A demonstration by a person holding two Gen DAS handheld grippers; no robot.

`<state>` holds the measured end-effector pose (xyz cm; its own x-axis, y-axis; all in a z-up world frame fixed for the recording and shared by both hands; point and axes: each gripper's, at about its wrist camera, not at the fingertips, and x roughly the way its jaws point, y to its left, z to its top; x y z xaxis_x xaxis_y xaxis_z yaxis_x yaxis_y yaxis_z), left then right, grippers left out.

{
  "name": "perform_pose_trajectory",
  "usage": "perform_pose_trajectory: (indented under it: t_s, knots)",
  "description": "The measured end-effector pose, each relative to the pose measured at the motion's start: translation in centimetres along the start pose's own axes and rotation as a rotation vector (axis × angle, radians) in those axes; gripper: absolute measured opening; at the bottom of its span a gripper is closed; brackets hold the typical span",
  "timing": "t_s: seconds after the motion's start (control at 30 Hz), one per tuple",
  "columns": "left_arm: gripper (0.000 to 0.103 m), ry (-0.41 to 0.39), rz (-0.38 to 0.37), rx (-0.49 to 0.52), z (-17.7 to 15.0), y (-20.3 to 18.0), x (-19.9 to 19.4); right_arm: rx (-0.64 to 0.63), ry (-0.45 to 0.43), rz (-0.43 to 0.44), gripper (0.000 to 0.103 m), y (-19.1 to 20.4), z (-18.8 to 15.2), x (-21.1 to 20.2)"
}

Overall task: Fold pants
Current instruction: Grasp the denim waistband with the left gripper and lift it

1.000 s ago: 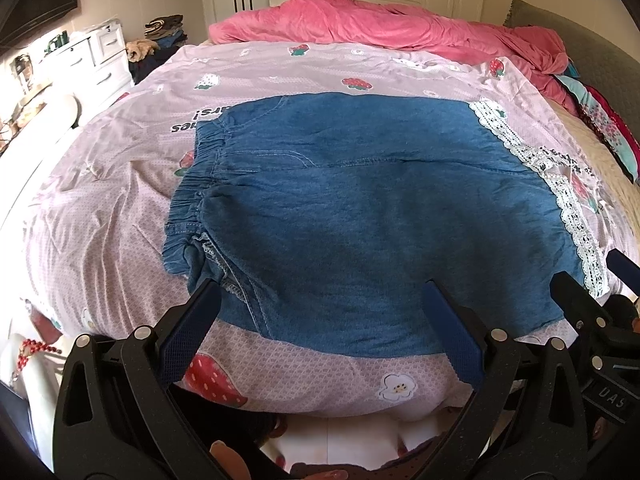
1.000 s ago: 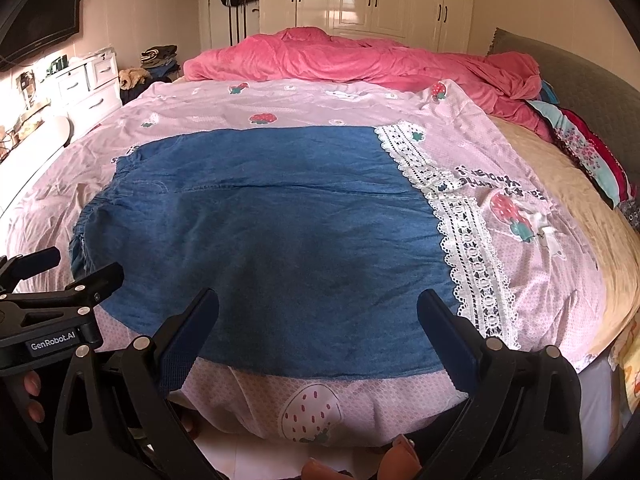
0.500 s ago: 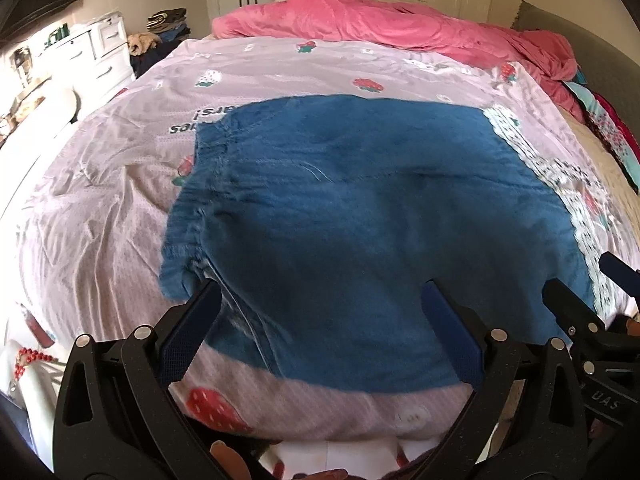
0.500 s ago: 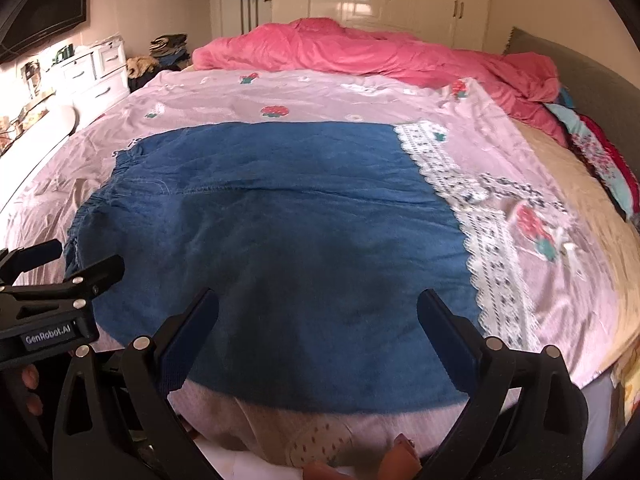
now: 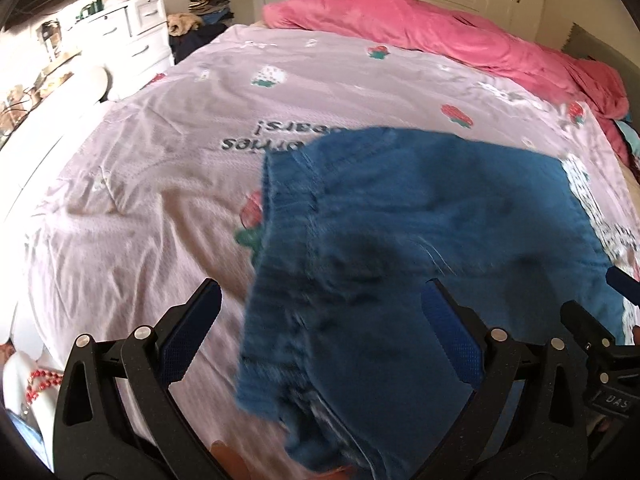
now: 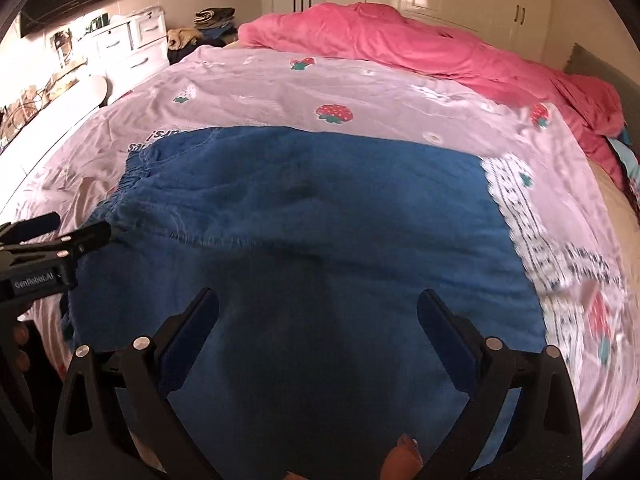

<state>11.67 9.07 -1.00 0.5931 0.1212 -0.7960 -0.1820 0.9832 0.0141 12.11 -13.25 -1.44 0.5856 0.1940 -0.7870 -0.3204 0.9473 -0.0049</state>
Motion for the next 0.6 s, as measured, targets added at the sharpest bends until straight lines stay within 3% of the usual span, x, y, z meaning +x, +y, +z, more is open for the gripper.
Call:
perform_pose_trajectory:
  t_s: [0.6]
  knots:
    - [0.094, 0.044, 0.003, -0.044, 6.2, 3.0, 6.3, -0.151, 0.037, 0.073, 0.099, 0.8, 8.2, 7.4]
